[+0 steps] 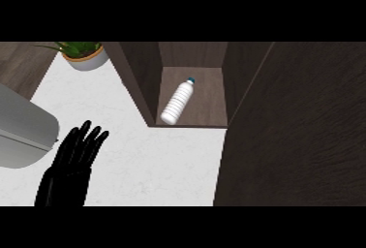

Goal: Pick up the bottled water, place it into the cabinet and close the cabinet

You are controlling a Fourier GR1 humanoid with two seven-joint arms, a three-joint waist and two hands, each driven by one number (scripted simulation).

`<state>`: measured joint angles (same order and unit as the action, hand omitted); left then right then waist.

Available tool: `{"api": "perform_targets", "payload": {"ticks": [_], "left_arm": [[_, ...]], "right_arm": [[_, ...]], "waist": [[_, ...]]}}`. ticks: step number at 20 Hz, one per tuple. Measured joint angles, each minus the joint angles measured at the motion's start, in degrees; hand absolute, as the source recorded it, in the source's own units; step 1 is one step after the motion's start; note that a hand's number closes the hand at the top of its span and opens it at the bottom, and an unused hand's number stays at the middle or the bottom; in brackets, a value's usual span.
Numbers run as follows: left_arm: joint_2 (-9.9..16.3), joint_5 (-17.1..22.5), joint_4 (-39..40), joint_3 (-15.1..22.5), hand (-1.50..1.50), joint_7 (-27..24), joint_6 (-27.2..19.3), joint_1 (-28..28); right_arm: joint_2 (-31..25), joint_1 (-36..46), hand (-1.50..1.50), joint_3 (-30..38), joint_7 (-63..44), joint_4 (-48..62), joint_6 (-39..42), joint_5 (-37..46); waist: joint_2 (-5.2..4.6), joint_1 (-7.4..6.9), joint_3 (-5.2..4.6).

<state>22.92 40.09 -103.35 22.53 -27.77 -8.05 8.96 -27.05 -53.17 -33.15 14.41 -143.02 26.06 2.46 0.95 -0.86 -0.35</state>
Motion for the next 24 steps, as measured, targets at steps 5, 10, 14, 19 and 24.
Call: {"api": "perform_targets", "payload": {"ticks": [5, 10, 14, 19, 24], "left_arm": [[3.02, 3.45, -2.53, -3.51, -1.50, 0.42, 2.65, 3.42], [5.79, 5.81, -3.68, -6.25, -1.50, 0.40, 5.69, 6.38], [7.76, 7.36, -4.34, -8.24, -1.50, 0.09, 8.39, 8.29], [10.48, 9.55, -5.19, -10.57, -1.50, 0.39, 12.07, 10.03], [12.24, 10.91, -5.73, -11.94, -1.50, 0.45, 15.07, 11.07]], "right_arm": [[-2.20, 4.09, 1.50, -1.94, -2.05, -0.19, -0.52, 0.70], [-2.61, 7.14, 1.50, -3.19, -4.08, -0.22, -2.72, 0.77], [-1.54, 7.51, 1.50, -4.38, -5.00, 0.12, -4.69, 0.23], [-1.16, 9.20, 1.50, -4.92, -6.29, 0.42, -5.18, -0.73], [-1.04, 12.30, 1.50, -4.84, -8.41, 0.49, -5.00, -1.53]], "waist": [[0.12, -0.86, -0.23], [-0.05, -1.82, -0.46], [-0.46, -2.81, -0.48], [-1.03, -4.79, -0.46], [-1.68, -6.74, -0.54]]}}
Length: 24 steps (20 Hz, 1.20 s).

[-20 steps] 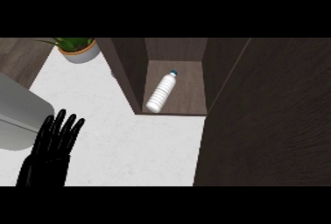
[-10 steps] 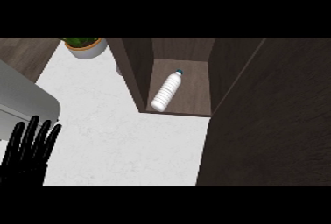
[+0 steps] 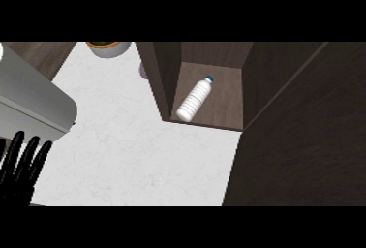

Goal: Pick up the bottled water, place it into the cabinet and close the cabinet

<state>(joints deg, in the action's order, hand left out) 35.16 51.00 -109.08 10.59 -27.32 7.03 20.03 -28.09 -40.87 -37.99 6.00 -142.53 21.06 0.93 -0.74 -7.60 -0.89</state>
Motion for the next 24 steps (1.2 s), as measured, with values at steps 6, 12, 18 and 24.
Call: {"api": "perform_targets", "payload": {"ticks": [6, 12, 18, 24], "left_arm": [[2.16, 1.33, -0.15, -1.66, -1.50, 0.54, 2.80, 0.16], [3.74, 2.20, -0.21, -2.59, -1.50, 1.12, 4.85, 0.16], [4.79, 2.74, 0.24, -3.20, -1.50, 1.72, 6.03, -0.25], [5.46, 3.23, 0.66, -4.01, -1.50, 1.91, 6.79, -0.25]], "right_arm": [[-0.30, 4.25, 1.50, 0.43, -2.39, 0.13, 1.39, -0.97], [-1.64, 8.97, -1.50, 1.27, -4.20, 0.12, 3.74, -1.55], [-3.11, 14.81, 1.50, 1.86, -6.07, 0.19, 6.08, -1.86], [-3.90, 18.23, 1.50, 2.07, -7.75, 0.17, 7.50, -2.18]], "waist": [[-0.85, -2.44, -0.11], [-1.13, -4.89, -0.35], [-1.10, -6.30, -0.57], [-1.01, -6.53, -0.76]]}}
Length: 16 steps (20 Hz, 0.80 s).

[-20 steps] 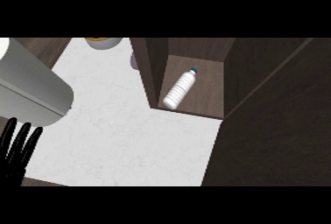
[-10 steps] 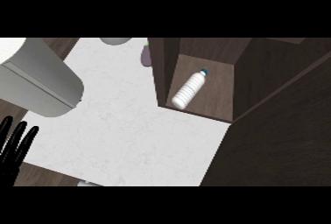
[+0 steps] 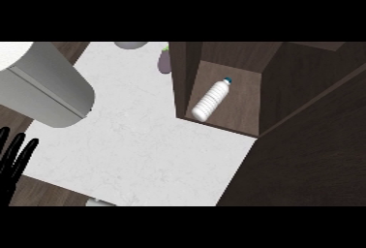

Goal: Pick up the bottled water, place it into the cabinet and close the cabinet

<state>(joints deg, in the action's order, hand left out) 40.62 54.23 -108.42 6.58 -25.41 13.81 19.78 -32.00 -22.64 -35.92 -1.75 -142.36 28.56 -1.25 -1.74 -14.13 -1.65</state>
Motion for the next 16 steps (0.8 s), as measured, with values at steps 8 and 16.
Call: {"api": "perform_targets", "payload": {"ticks": [8, 16], "left_arm": [[0.62, 0.80, 0.69, -0.96, -1.50, 0.21, 0.89, -0.41], [1.10, 1.41, 0.93, -1.75, -1.50, 0.19, 1.91, -0.98]], "right_arm": [[-0.10, 3.13, 1.50, 0.38, -1.53, 0.19, 1.23, -0.28], [1.24, 3.00, 1.50, 0.59, -1.74, 0.97, 1.78, -1.94]], "waist": [[-0.29, 0.30, -0.16], [-1.53, -0.95, -0.12]]}}
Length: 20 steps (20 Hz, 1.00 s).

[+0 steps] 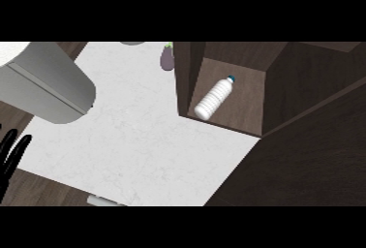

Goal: Pick up the bottled water, place it into the cabinet and close the cabinet

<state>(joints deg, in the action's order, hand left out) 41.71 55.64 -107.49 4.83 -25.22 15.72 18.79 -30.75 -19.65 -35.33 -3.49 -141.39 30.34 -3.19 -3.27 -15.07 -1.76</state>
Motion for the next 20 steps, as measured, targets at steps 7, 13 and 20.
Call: {"api": "perform_targets", "payload": {"ticks": [7, 13, 20], "left_arm": [[0.41, 0.34, 0.27, -0.37, -1.50, 0.15, 0.86, -1.02], [0.81, 0.69, 0.79, -0.90, -1.50, 0.30, 1.41, -1.49], [0.94, 1.05, 1.63, -0.86, -1.50, 0.73, 1.93, -1.94]], "right_arm": [[1.63, -0.13, 1.50, 0.50, -0.26, 1.45, 0.19, -3.48], [4.51, 3.18, 1.50, 1.78, -3.46, 2.76, -1.56, -4.97], [6.52, 12.39, 1.50, 4.53, -10.79, 7.48, -2.28, -5.87]], "waist": [[-1.34, -1.16, 0.25], [-1.20, -1.24, 0.31], [-0.80, -1.30, 0.35]]}}
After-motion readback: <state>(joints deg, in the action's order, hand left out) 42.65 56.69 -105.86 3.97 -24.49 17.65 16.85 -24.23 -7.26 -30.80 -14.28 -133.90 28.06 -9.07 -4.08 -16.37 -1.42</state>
